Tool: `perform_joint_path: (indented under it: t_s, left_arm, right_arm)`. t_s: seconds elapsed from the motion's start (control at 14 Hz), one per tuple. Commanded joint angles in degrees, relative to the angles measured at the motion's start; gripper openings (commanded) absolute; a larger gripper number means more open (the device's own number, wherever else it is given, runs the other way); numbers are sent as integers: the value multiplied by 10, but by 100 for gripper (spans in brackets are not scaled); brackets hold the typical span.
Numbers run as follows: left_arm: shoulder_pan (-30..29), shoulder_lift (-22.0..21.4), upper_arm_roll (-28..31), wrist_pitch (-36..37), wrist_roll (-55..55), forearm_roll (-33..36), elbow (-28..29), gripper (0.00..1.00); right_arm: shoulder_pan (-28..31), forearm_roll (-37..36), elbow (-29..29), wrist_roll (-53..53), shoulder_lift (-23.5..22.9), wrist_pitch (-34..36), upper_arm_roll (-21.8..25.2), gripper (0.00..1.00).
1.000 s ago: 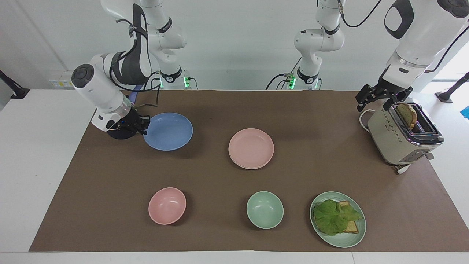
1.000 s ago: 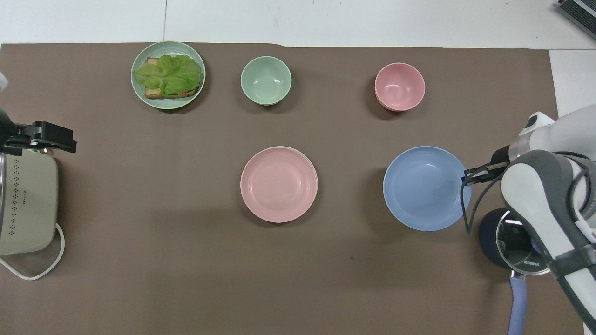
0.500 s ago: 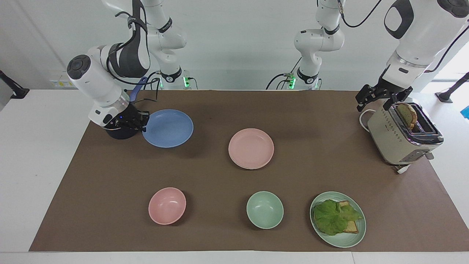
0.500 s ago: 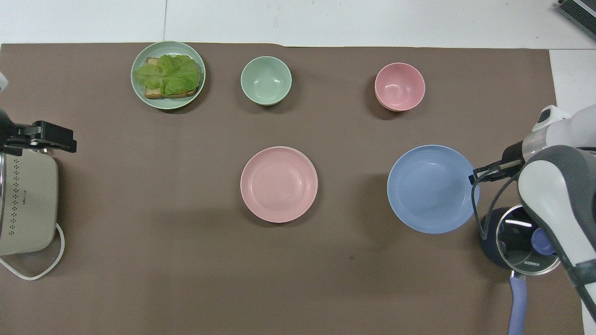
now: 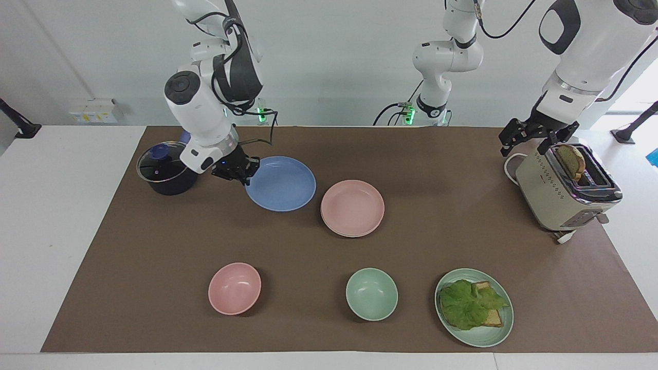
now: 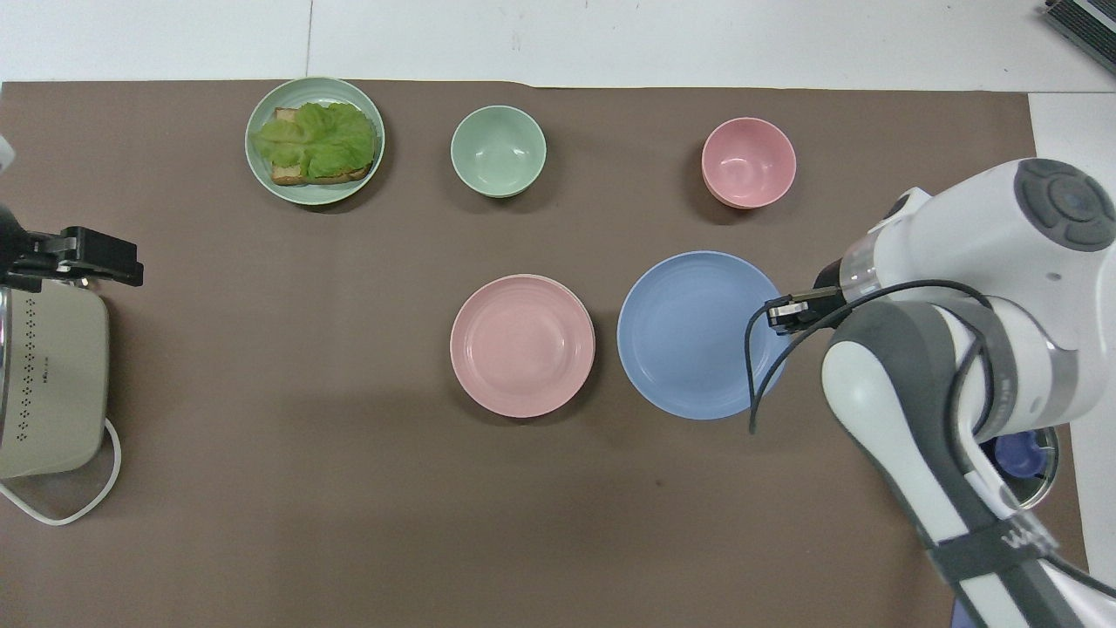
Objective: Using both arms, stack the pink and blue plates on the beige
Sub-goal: 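Slide the blue plate onto the pink plate with the right gripper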
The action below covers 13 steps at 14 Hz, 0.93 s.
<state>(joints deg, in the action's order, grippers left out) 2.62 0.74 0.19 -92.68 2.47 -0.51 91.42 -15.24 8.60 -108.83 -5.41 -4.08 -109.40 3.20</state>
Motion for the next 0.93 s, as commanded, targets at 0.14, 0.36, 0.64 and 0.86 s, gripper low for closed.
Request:
perform_joint_path:
  t_s: [0.14,0.36,0.64,0.86]
  left_arm:
    - [-3,-4,-4,7,5,4,-3,100]
    - [-3,-4,-4,7,5,4,-3,100]
    - [-3,-4,-4,7,5,4,-3,100]
    - [-3,-4,-4,7,5,4,-3,100]
  right_arm:
    - [-69,15,15,-131,-21,-29,1,0]
    - [-102,50,21,-175,-44,-61,1,0]
    - [-137,65,20,-200,-71,-98,1,0]
    - [-150,71,19,-203,-98,-127,1,0]
